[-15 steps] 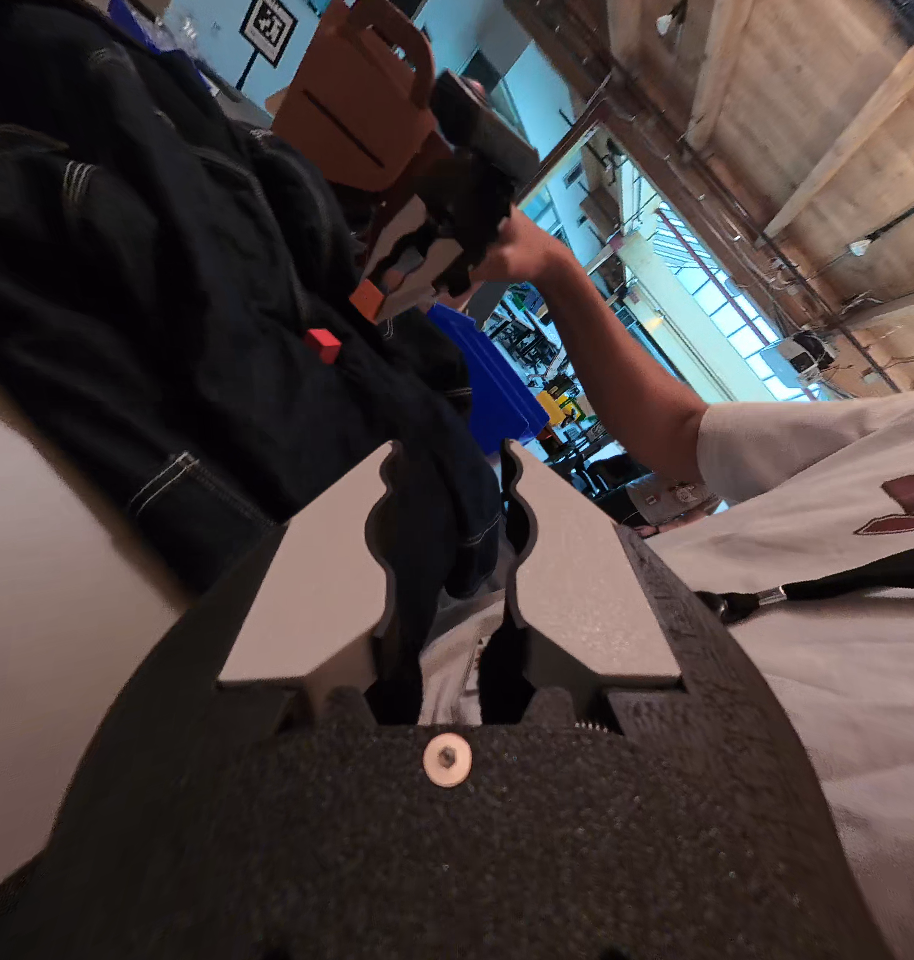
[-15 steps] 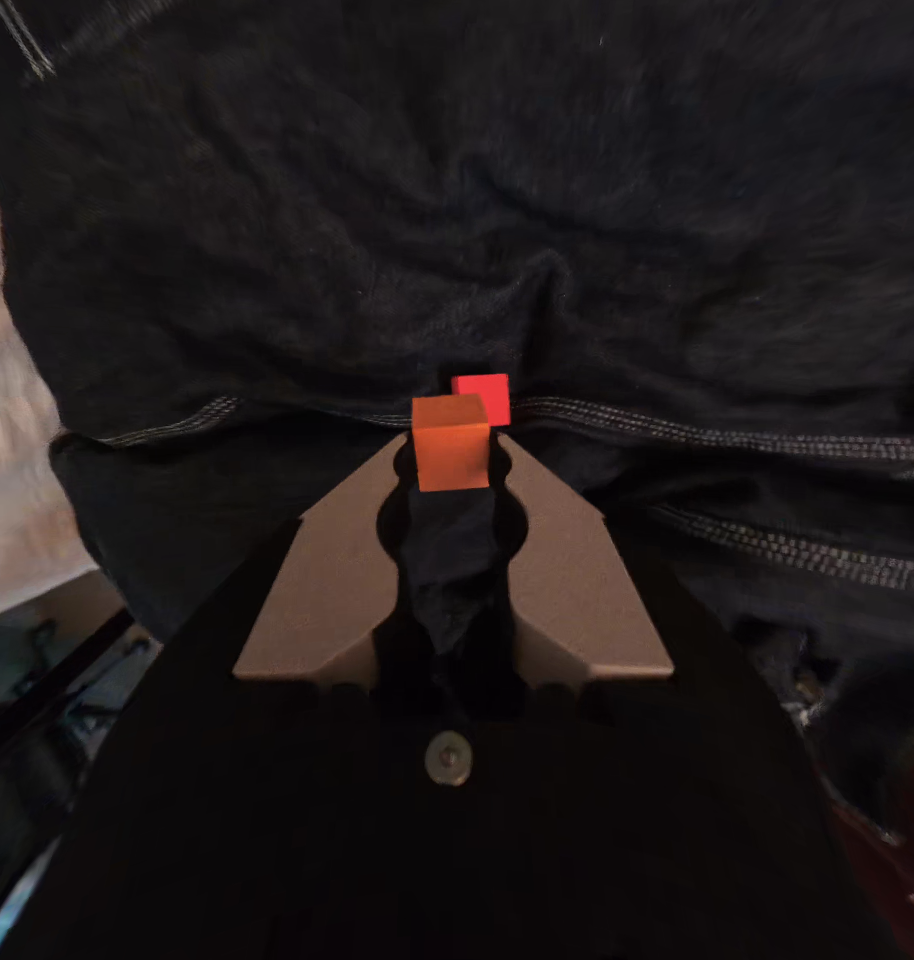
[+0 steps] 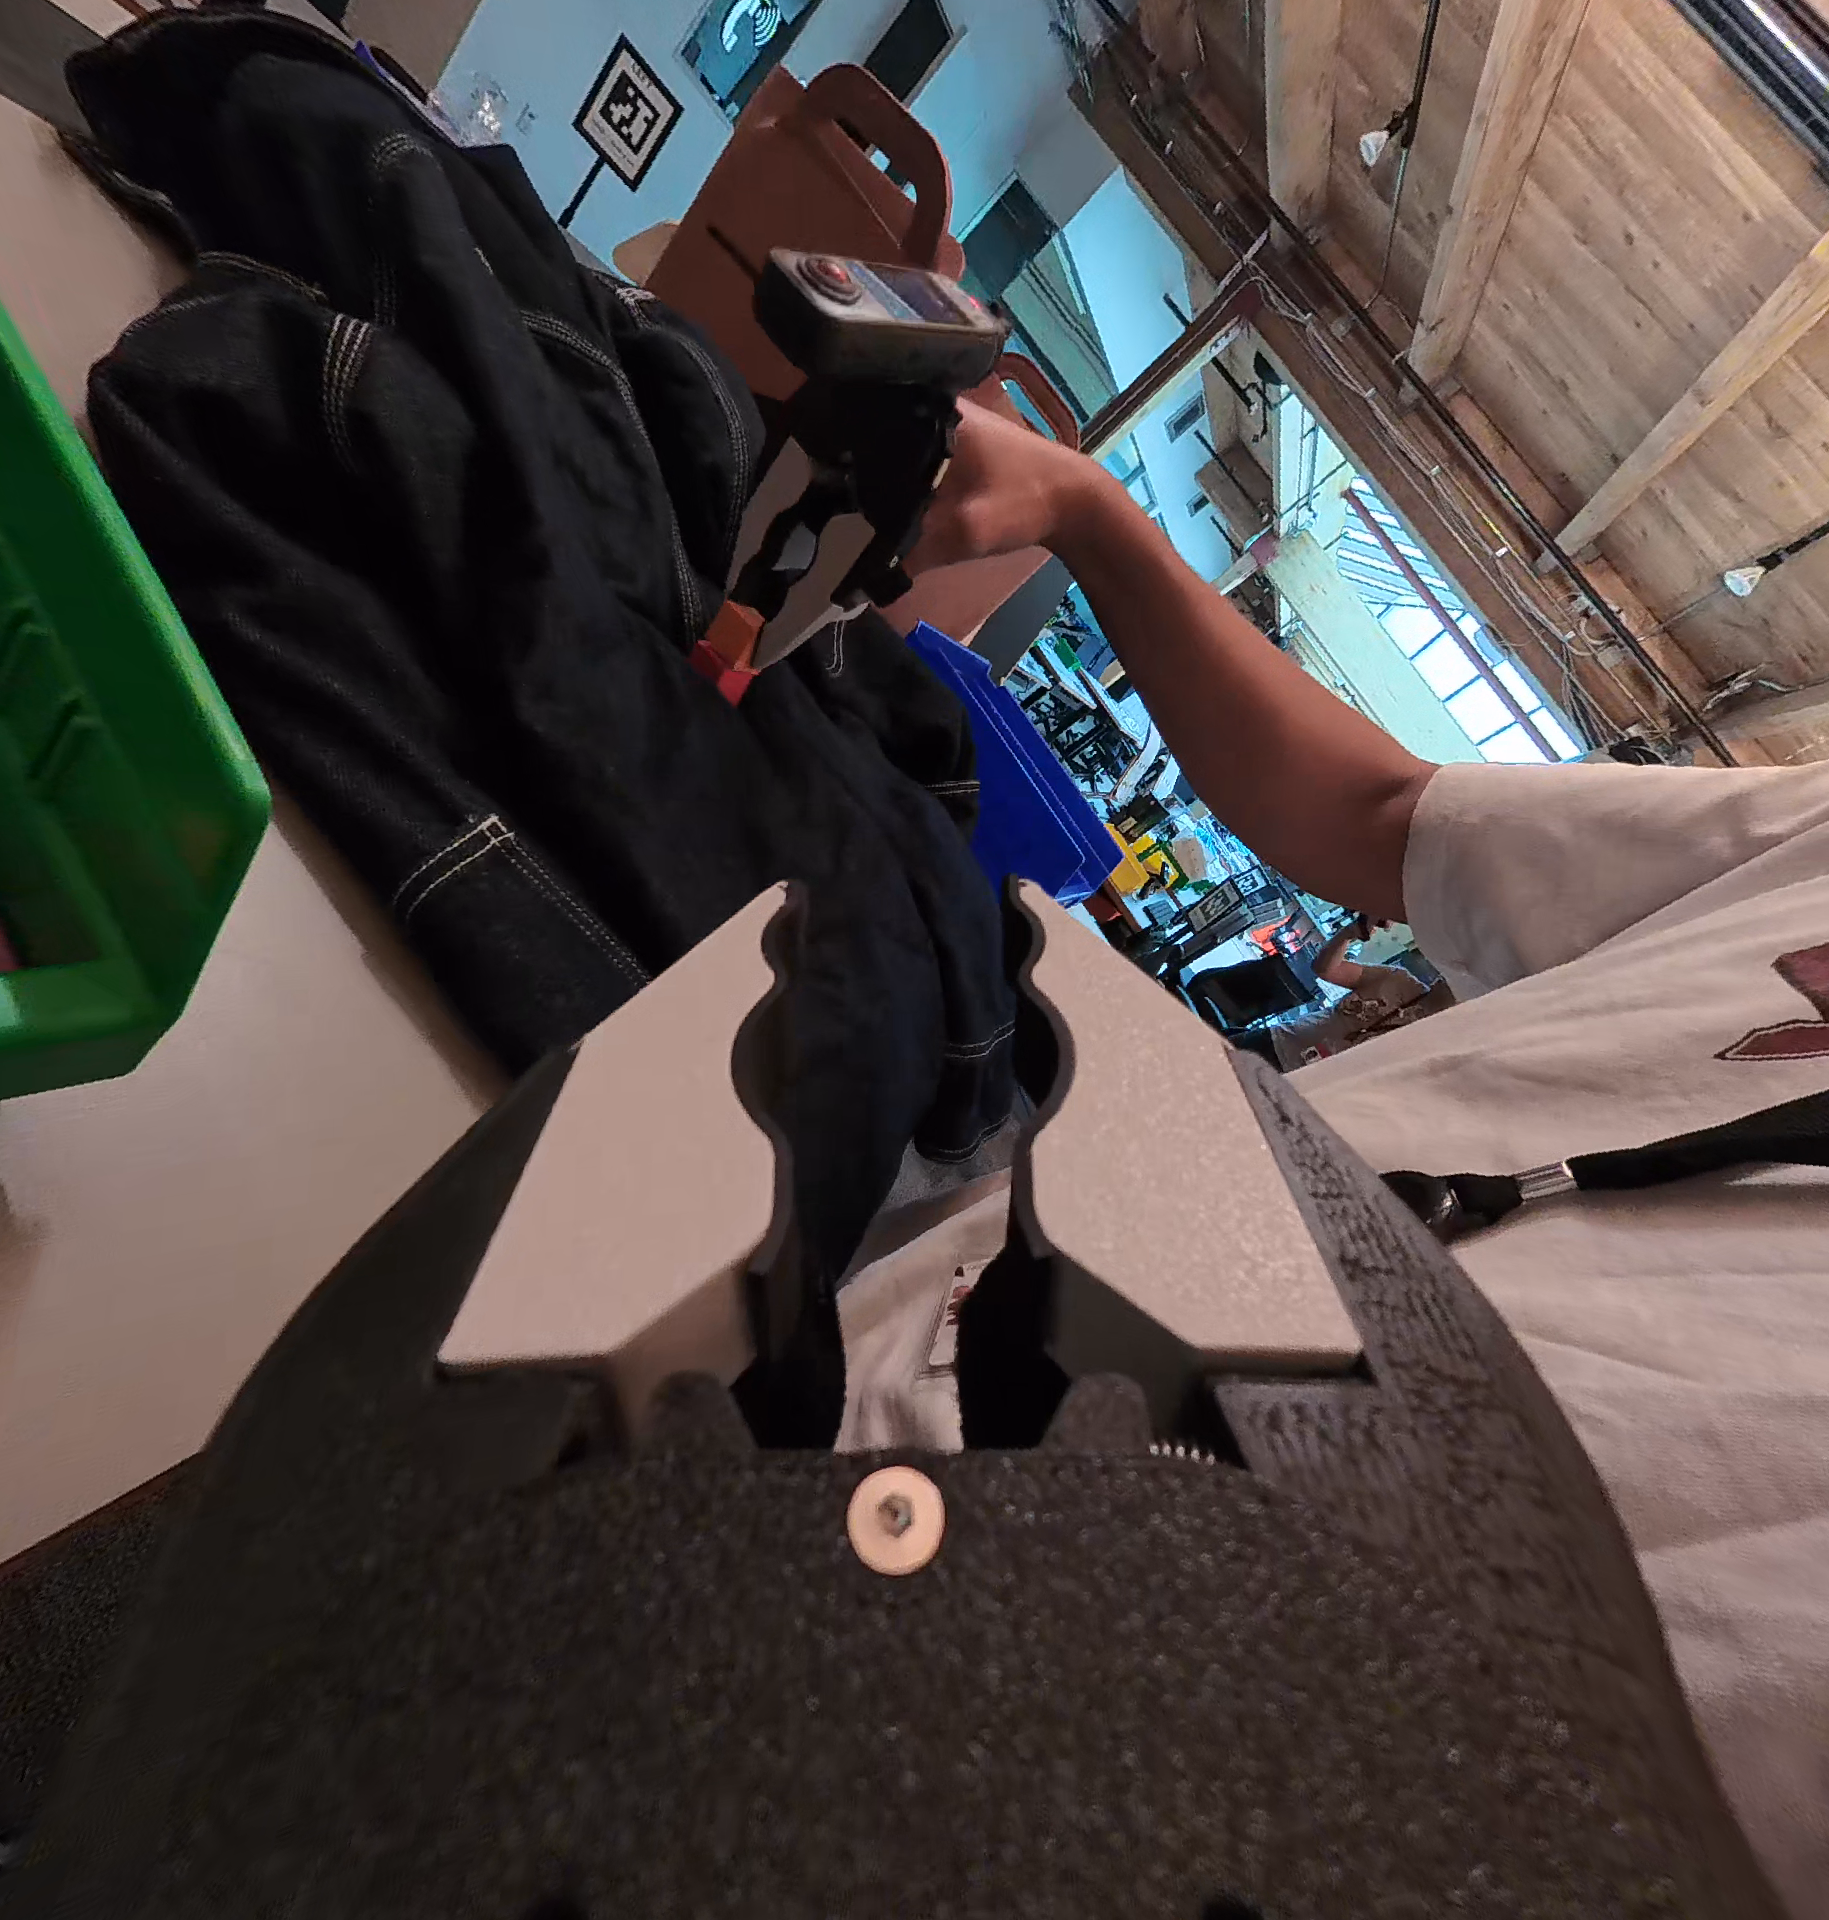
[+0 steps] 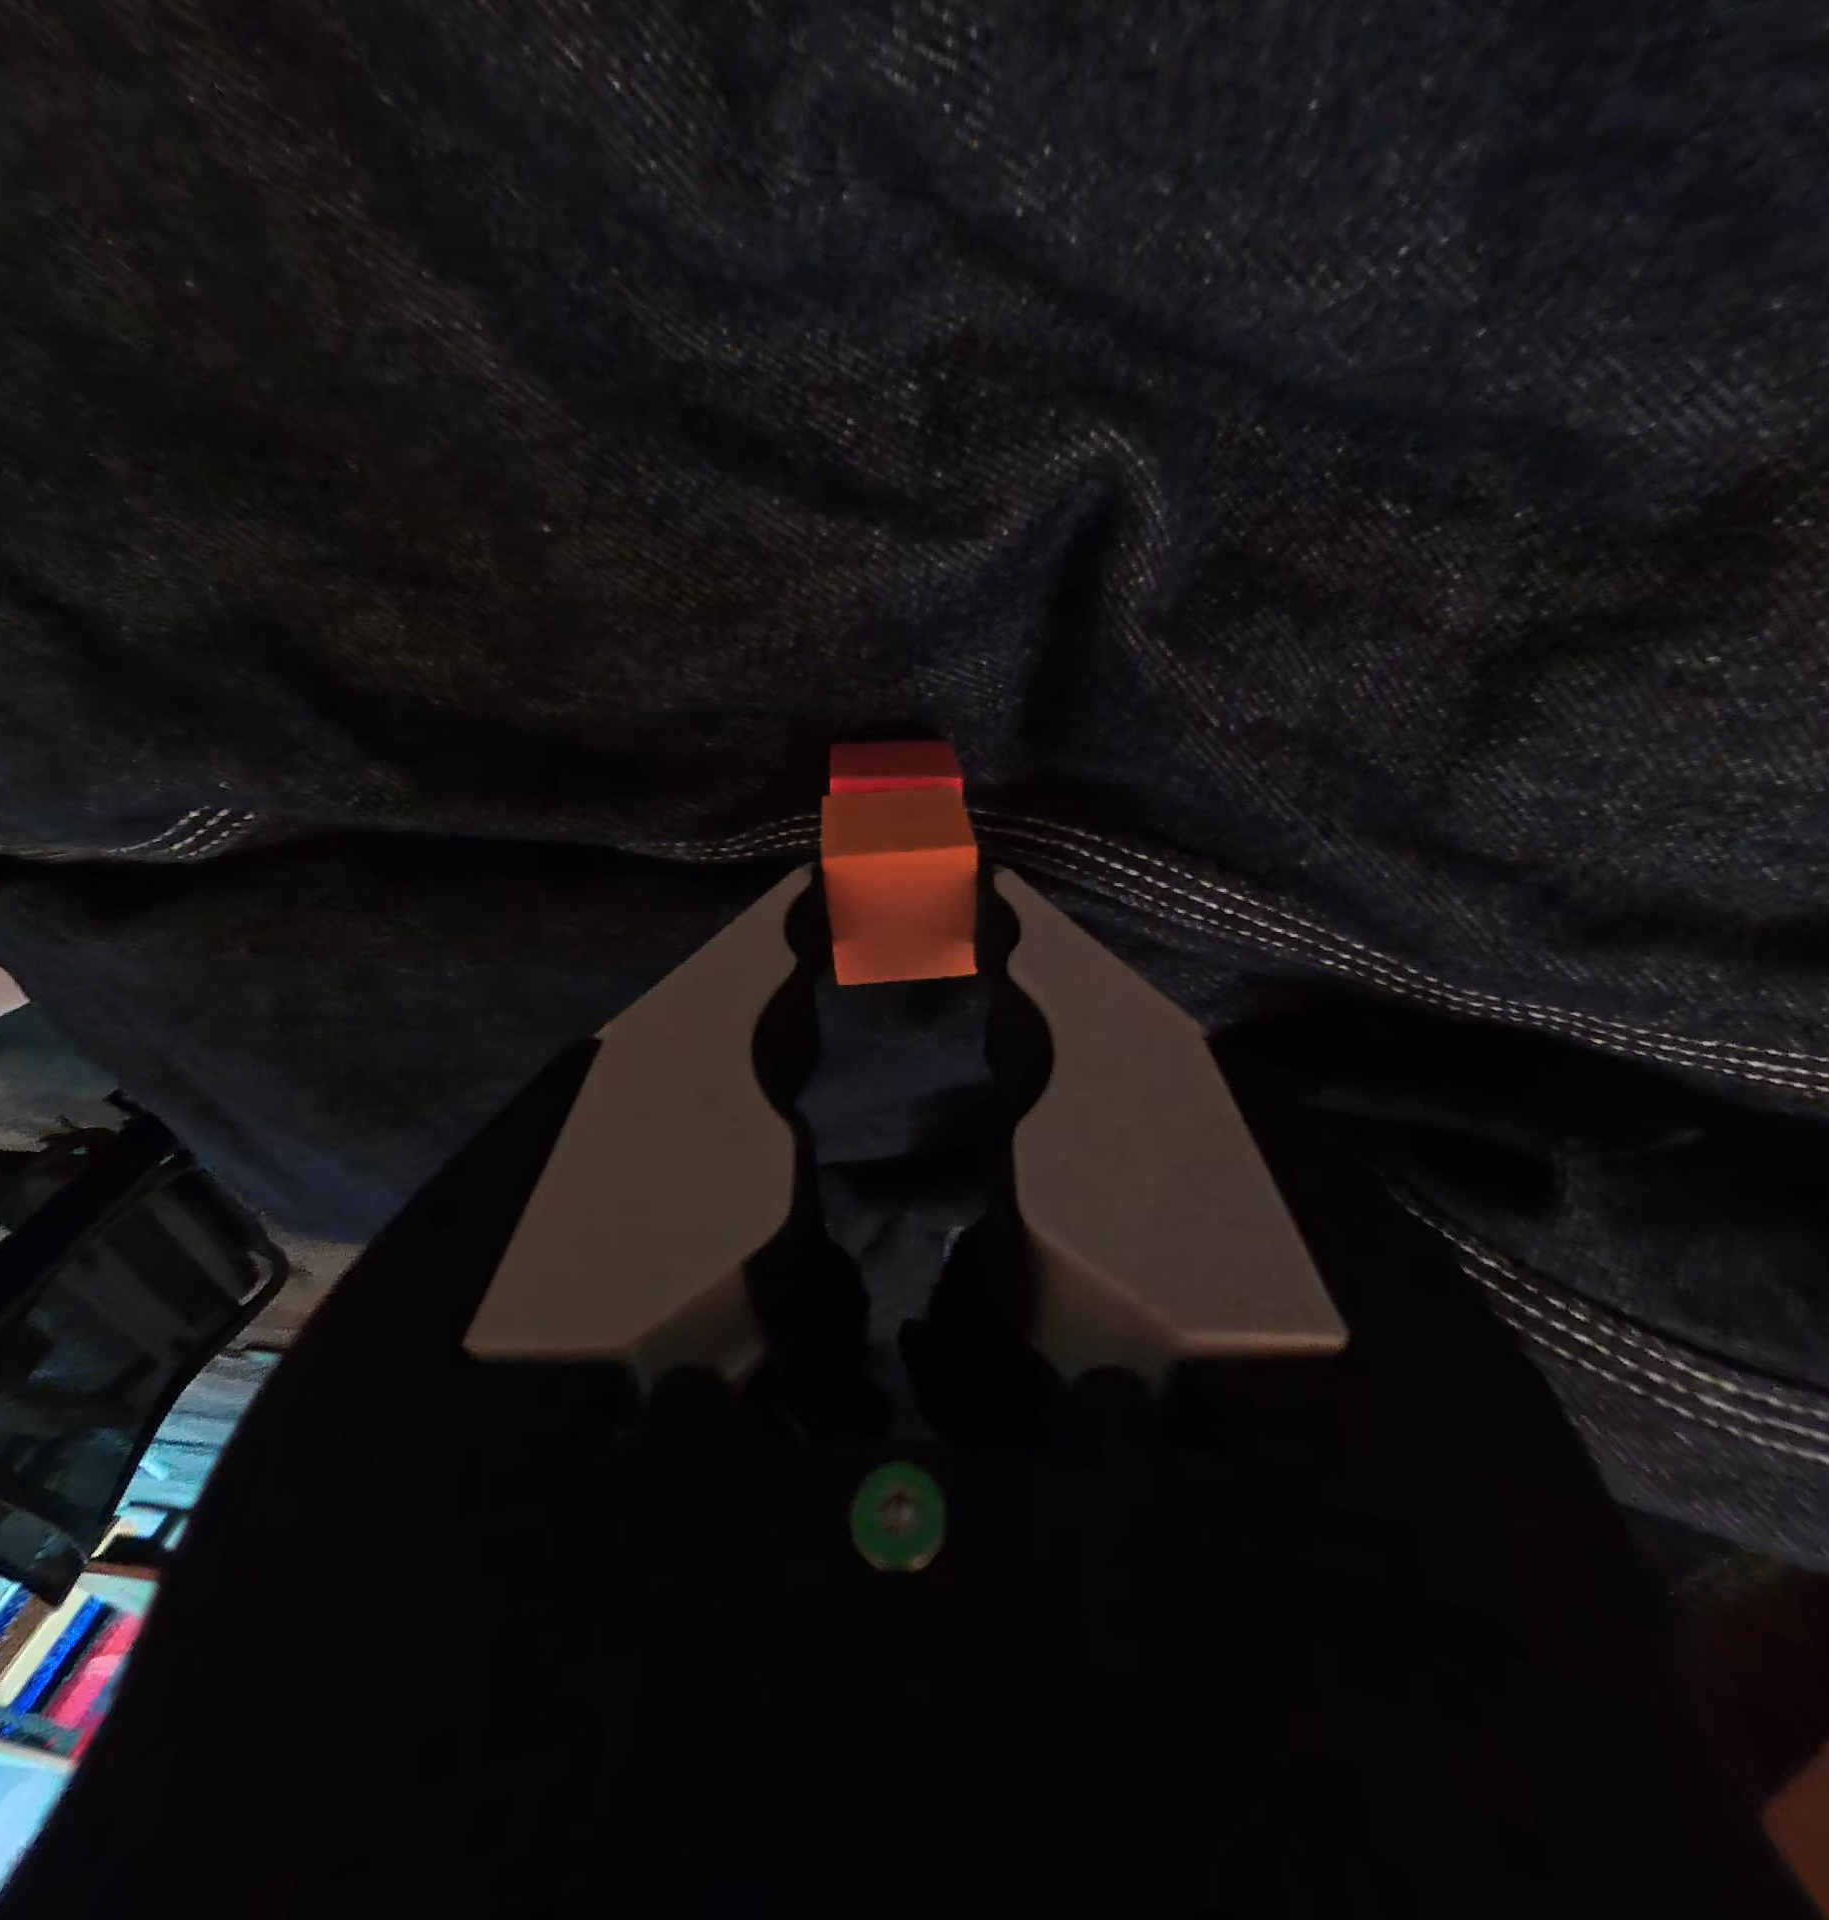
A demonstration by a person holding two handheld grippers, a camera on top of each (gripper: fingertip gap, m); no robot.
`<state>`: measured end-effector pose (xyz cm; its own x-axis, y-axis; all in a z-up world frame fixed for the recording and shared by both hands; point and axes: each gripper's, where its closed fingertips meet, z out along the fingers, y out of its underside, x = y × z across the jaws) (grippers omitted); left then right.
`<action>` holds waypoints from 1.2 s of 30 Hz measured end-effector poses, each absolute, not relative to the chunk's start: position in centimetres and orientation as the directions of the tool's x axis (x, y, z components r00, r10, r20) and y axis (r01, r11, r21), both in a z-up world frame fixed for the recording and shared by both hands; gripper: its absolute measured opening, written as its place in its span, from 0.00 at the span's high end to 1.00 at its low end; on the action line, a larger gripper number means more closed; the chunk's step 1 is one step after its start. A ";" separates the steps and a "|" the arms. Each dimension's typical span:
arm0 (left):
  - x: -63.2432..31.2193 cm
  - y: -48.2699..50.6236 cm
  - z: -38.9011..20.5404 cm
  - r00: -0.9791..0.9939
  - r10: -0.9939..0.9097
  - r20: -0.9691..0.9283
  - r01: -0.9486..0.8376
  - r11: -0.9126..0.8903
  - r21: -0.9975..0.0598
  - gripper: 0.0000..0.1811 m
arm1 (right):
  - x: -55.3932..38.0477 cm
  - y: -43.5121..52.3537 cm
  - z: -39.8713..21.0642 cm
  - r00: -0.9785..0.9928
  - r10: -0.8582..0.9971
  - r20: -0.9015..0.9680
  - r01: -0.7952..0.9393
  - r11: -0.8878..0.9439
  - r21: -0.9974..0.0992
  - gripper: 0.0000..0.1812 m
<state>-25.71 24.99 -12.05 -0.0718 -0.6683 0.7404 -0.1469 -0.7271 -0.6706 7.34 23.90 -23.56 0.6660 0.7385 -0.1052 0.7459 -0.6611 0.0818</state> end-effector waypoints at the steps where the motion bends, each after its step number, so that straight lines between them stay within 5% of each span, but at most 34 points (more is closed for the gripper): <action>1: -25.7 25.0 -12.1 -0.072 -0.669 0.740 -0.151 -0.726 -0.671 0.79 | 7.3 23.8 -23.8 0.672 0.733 -0.110 0.741 -0.666 0.084 0.85; 17: -24.3 24.8 -12.6 -0.032 -0.692 0.721 -0.246 -0.694 -0.677 0.79 | 7.4 23.5 -23.6 0.748 0.660 -0.068 0.660 -0.751 -0.019 0.75; 23: -24.6 27.8 -13.6 0.181 -0.768 0.615 -0.309 -0.638 -0.705 0.78 | 7.9 23.6 -19.3 0.822 0.569 0.030 0.553 -0.782 -0.287 0.71; 29: -30.4 39.0 -20.4 0.663 -0.739 0.117 -0.565 -0.597 -0.569 0.78 | 4.8 21.1 -15.2 0.912 0.409 -0.026 0.290 -0.690 -0.663 0.71; 33: -28.1 41.3 -23.1 0.645 -0.746 0.164 -0.632 -0.643 -0.432 0.78 | 1.2 17.9 -14.9 0.918 0.378 -0.123 0.144 -0.605 -0.783 0.71; 36: -27.3 42.5 -25.0 0.459 -0.888 0.032 -0.833 -0.443 -0.333 0.78 | -0.6 15.2 -15.8 0.909 0.380 -0.174 0.089 -0.582 -0.808 0.72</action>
<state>-27.25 42.51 -25.01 0.4593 -0.8877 0.0316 -0.8325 -0.4426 -0.3332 -0.57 15.19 -15.80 0.9086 0.3799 -0.1737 0.0887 -0.5818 -0.8085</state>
